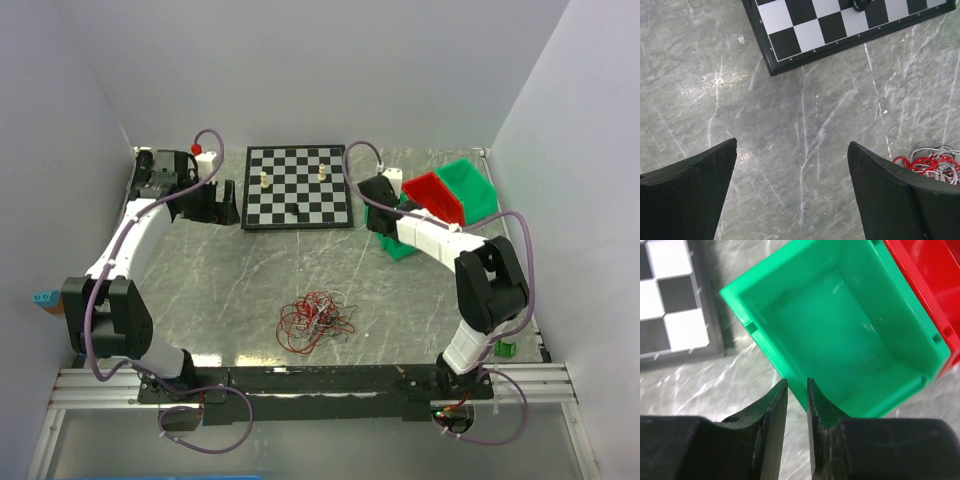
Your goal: Untangle the cables
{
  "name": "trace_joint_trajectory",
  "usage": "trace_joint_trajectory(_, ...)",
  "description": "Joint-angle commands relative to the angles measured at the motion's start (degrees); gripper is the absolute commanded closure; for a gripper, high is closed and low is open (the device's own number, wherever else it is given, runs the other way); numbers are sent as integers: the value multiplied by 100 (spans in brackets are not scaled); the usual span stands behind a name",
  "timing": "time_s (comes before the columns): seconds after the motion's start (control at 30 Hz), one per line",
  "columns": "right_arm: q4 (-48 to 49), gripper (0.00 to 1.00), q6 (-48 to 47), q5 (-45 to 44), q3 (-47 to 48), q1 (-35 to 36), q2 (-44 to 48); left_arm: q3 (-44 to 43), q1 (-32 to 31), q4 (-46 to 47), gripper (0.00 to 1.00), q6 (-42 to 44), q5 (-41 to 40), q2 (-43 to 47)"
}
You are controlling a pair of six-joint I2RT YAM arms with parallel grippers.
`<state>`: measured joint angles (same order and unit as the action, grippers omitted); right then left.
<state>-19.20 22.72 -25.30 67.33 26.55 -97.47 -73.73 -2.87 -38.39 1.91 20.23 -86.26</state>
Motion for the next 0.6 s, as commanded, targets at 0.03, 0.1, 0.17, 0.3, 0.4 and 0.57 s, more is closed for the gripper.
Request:
trace_joint_trajectory(0.03, -830, 73, 881, -35, -396, 737, 220, 157, 6, 121, 3, 186, -203, 311)
trace_joint_trajectory(0.1, -1006, 74, 1102, -124, -431, 1009, 237, 184, 6, 87, 3, 248, -256, 338)
trace_joint_trajectory(0.17, -1234, 76, 1383, -177, -449, 1255, 246, 210, 6, 86, 3, 309, -300, 373)
trace_joint_trajectory(0.3, -1455, 75, 1788, -116, -414, 1634, 290, 298, 6, 130, 3, 327, -309, 469)
trace_joint_trajectory(0.4, -1429, 75, 1894, 60, -213, 1897, 264, 368, 6, 165, 4, 327, -274, 522)
trace_joint_trajectory(0.57, -1727, 75, 2061, 51, 376, 2442, -148, 395, 6, 139, 3, 345, -274, 549)
